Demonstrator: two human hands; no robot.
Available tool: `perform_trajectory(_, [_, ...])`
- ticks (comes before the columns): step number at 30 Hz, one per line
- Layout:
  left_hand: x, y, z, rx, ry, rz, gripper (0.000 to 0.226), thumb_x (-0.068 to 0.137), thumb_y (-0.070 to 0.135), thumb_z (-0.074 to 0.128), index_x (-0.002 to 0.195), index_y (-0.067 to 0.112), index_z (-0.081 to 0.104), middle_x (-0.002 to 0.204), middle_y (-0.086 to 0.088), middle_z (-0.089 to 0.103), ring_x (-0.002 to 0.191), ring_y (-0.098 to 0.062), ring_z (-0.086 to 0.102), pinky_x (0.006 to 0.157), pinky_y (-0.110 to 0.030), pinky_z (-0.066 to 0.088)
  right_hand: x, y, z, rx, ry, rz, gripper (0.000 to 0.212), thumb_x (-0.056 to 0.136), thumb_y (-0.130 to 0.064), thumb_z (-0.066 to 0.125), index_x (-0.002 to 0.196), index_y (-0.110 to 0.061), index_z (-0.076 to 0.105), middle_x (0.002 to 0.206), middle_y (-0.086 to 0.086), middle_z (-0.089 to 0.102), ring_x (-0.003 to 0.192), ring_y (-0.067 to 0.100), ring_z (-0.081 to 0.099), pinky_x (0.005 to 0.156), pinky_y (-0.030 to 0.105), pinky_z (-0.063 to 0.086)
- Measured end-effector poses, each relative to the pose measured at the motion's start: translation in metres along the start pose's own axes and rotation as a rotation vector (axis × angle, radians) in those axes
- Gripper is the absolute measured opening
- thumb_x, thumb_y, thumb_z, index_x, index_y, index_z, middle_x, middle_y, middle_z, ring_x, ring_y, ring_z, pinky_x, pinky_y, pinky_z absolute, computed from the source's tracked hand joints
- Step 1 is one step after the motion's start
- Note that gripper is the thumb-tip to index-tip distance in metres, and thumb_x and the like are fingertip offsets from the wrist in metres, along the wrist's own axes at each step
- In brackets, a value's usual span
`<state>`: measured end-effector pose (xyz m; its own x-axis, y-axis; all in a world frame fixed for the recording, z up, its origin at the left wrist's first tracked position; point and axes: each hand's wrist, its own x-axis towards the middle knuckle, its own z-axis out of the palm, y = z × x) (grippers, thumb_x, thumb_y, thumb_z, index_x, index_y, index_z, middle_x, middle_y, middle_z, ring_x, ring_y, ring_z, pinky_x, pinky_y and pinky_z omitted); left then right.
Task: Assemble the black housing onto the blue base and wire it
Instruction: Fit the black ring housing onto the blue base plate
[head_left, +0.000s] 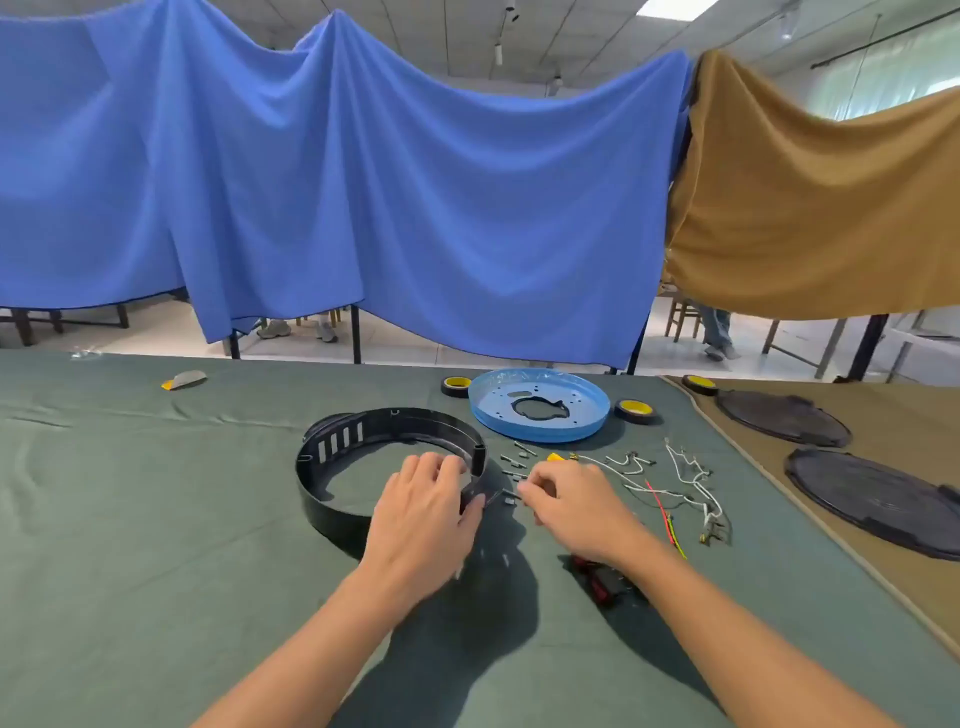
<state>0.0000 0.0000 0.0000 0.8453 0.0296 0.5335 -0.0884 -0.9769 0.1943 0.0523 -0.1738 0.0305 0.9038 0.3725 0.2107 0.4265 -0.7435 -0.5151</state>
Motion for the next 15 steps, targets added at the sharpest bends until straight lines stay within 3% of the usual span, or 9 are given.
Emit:
perform_trajectory(3, [0.019,0.002,0.018,0.124,-0.029,-0.009,0.053,0.097,0.058,0.038,0.132,0.02,0.05,0.126,0.002,0.056,0.116,-0.02,0.051,0.093,-0.033,0.043,0.025,0.013,0.004,-0.013,0.034,0.015,0.025,0.095,-0.03,0.052,0.078,-0.017,0.064,0.072,-0.008,0.061,0.079,0.015,0.056,0.066,0.03,0.042])
perform_trajectory(6, [0.025,0.002,0.027,0.19,-0.006,0.026,0.055,0.091,0.065,0.041,0.112,0.021,0.065,0.103,0.002,0.066,0.097,-0.022,0.062,0.074,-0.037,0.051,0.05,0.024,0.009,-0.059,0.066,-0.019,0.017,0.096,-0.027,0.052,0.083,-0.021,0.061,0.079,-0.008,0.058,0.082,0.013,0.053,0.065,0.026,0.038])
perform_trajectory(9, [0.026,-0.009,0.036,0.226,0.114,0.074,0.037,0.084,0.056,0.062,0.088,0.02,0.07,0.077,0.002,0.065,0.076,-0.023,0.063,0.052,-0.033,0.047,0.075,0.037,0.013,-0.175,0.108,-0.055,0.017,0.097,-0.027,0.049,0.093,-0.017,0.062,0.095,0.0,0.059,0.097,0.019,0.049,0.079,0.033,0.043])
perform_trajectory(15, [0.04,-0.031,0.048,0.263,0.19,0.096,0.027,0.087,0.044,0.064,0.085,0.017,0.066,0.07,-0.001,0.061,0.07,-0.027,0.06,0.052,-0.035,0.046,0.116,0.052,0.012,-0.277,0.166,-0.082,0.026,0.099,-0.026,0.044,0.117,-0.015,0.059,0.12,0.003,0.055,0.113,0.02,0.043,0.095,0.037,0.041])
